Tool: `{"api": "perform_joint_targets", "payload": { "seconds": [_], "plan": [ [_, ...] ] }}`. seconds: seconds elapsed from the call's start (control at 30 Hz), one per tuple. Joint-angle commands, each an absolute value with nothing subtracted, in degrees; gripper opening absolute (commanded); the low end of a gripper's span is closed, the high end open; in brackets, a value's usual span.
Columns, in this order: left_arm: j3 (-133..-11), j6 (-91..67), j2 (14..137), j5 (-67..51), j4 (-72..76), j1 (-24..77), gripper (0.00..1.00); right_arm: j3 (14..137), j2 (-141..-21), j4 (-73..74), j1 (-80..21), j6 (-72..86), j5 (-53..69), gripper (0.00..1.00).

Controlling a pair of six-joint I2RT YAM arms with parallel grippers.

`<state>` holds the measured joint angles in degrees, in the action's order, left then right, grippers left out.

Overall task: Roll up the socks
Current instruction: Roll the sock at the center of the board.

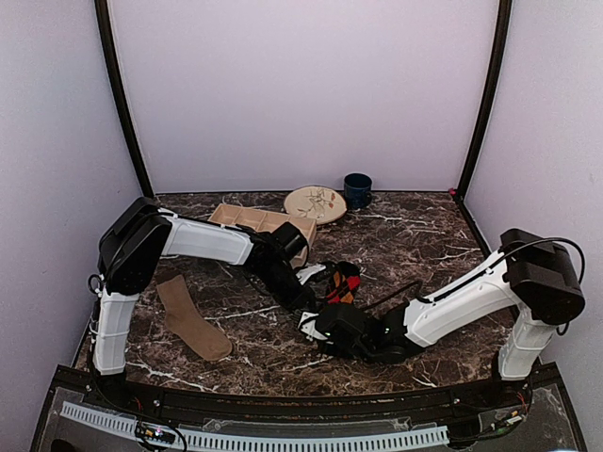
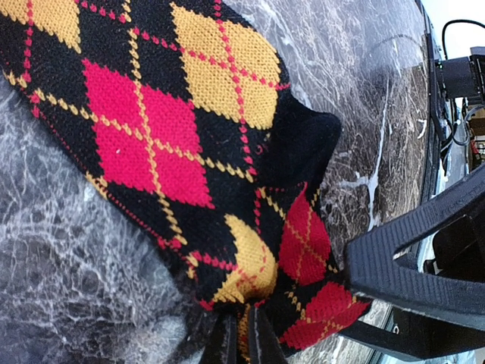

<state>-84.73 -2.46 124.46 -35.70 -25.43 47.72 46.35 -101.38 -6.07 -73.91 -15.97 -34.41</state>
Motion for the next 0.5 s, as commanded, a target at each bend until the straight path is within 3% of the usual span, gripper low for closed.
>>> {"api": "perform_joint_targets", "payload": {
  "seconds": [0.0, 0.47],
  "plan": [
    [-82.81, -0.97, 128.39, -31.51, -34.22, 47.66, 0.00, 47.81, -103.13, -5.82, -74.47, -15.07, -32.77, 0.61],
    [-82.27, -0.18, 128.21, -32.34, -34.21, 47.16, 0.00, 50.66, -105.38, 0.21, -72.67, -10.36, -30.05, 0.36]
  ]
}}
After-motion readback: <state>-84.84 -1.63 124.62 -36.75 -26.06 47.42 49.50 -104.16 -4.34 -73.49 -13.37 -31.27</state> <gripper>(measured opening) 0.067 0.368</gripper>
